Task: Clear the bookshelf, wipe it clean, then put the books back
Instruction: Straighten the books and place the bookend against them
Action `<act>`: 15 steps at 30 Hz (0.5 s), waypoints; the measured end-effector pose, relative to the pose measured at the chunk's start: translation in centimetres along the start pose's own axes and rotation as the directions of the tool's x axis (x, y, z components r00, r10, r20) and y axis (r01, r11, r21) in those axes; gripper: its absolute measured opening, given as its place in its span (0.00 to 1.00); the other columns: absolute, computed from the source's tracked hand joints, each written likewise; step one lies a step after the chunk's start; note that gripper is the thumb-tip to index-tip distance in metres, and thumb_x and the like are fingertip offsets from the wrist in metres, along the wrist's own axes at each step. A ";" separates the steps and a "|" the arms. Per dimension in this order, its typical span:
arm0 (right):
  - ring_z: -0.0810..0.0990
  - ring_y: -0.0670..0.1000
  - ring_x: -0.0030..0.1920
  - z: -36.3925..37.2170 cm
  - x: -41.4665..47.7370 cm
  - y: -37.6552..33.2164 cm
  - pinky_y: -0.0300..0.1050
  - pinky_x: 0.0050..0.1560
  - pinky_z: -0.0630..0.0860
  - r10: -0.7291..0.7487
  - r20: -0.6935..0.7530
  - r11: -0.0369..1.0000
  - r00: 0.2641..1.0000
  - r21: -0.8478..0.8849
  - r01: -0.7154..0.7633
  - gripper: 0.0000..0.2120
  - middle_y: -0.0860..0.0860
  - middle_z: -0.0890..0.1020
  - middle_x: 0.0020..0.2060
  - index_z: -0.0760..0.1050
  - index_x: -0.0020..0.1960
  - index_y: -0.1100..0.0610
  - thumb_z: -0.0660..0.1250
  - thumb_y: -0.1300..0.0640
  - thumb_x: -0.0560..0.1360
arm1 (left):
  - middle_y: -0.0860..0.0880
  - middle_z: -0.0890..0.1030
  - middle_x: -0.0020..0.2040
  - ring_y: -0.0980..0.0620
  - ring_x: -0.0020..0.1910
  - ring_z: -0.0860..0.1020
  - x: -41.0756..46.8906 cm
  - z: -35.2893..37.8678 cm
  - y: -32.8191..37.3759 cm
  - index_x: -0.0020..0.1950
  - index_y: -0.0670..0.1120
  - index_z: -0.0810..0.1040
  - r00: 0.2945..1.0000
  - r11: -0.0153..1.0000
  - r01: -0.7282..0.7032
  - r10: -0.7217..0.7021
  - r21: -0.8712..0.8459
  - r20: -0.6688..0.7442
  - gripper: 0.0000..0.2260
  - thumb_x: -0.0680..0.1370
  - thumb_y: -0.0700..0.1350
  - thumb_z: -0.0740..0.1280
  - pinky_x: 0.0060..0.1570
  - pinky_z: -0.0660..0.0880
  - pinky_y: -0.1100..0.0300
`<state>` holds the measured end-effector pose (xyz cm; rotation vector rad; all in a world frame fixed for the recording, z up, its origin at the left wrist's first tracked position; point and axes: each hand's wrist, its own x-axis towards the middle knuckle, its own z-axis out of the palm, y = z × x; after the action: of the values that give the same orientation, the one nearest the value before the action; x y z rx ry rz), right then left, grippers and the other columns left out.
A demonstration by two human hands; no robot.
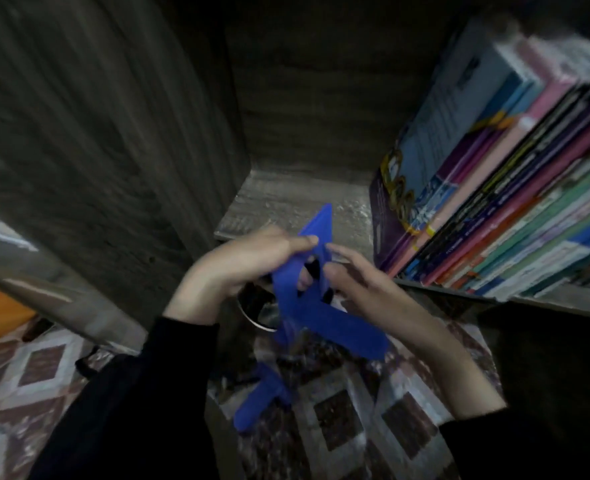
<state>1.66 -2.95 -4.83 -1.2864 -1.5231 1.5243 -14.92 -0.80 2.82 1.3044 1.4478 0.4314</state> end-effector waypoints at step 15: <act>0.39 0.56 0.77 4.7 13.5 1.7 0.58 0.72 0.32 -0.180 -0.164 0.524 0.970 -0.851 -0.046 0.34 0.57 0.46 0.78 0.52 0.78 0.52 0.43 0.36 0.77 | 0.47 0.79 0.38 0.51 0.37 0.79 7.1 -9.0 3.5 0.45 0.46 0.79 0.733 0.933 -0.162 0.332 0.322 -0.594 0.11 0.82 0.45 0.59 0.39 0.73 0.58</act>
<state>-6.83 7.53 -9.89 -1.8028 -2.2266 0.4379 -19.67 9.83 5.53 1.6612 1.9449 0.9802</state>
